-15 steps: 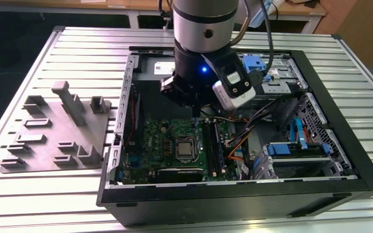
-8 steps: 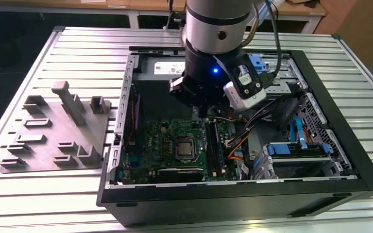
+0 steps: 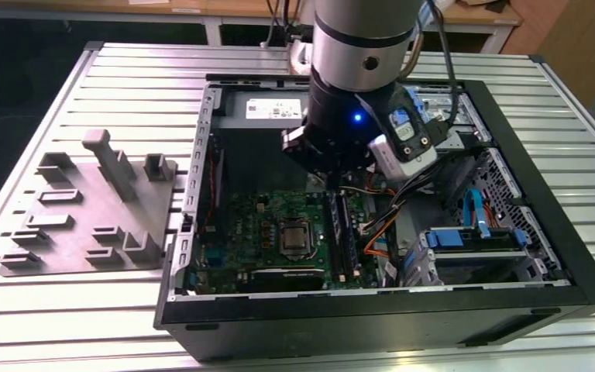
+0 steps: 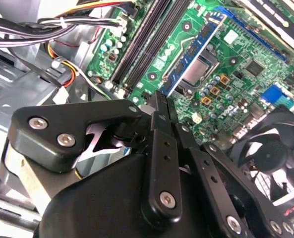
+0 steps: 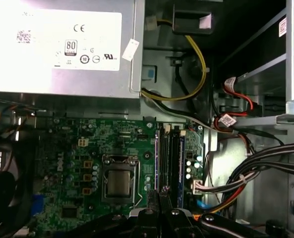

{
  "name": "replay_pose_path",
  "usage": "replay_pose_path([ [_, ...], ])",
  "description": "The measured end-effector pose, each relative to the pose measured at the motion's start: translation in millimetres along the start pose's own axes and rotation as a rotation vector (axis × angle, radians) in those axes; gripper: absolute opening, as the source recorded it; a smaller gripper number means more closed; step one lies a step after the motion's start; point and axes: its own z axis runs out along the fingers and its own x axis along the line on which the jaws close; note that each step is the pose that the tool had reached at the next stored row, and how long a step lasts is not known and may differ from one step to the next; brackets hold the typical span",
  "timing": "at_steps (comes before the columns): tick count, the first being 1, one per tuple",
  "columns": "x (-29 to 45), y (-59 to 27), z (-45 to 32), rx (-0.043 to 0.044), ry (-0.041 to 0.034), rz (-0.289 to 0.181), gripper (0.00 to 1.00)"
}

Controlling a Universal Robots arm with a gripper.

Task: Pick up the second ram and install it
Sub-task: 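Insert the second ram into the second slot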

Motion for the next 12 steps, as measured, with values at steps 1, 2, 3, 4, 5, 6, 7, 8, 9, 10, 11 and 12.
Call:
replay_pose_path([
  [1, 0.0, -0.1, 1.8, 0.0000, 0.0000, 0.000, 0.12],
  [2, -0.1, -0.2, 3.7, 0.0000, 0.0000, 0.000, 0.12],
  [3, -0.2, -0.3, 5.4, -0.0001, 0.0001, 0.000, 0.12],
  [4, -0.2, -0.4, 6.8, -0.0001, 0.0000, 0.000, 0.12],
  [5, -0.3, -0.5, 8.0, -0.0001, 0.0000, 0.000, 0.12],
  [6, -0.3, -0.6, 9.1, -0.0001, 0.0001, 0.000, 0.12],
  [7, -0.6, -0.6, 10.3, -0.0001, 0.0001, 0.000, 0.12],
  [8, -1.2, -0.7, 11.2, -0.0001, 0.0001, 0.000, 0.12],
  [9, -2.4, -0.8, 12.0, 0.0000, 0.0004, 0.000, 0.12],
  [10, -3.8, -0.8, 12.6, -0.0001, 0.0008, 0.000, 0.12],
  [11, -4.9, -0.9, 13.4, -0.0002, 0.0011, 0.000, 0.12],
  [12, -6.0, -1.0, 14.3, -0.0002, 0.0013, 0.000, 0.12],
])
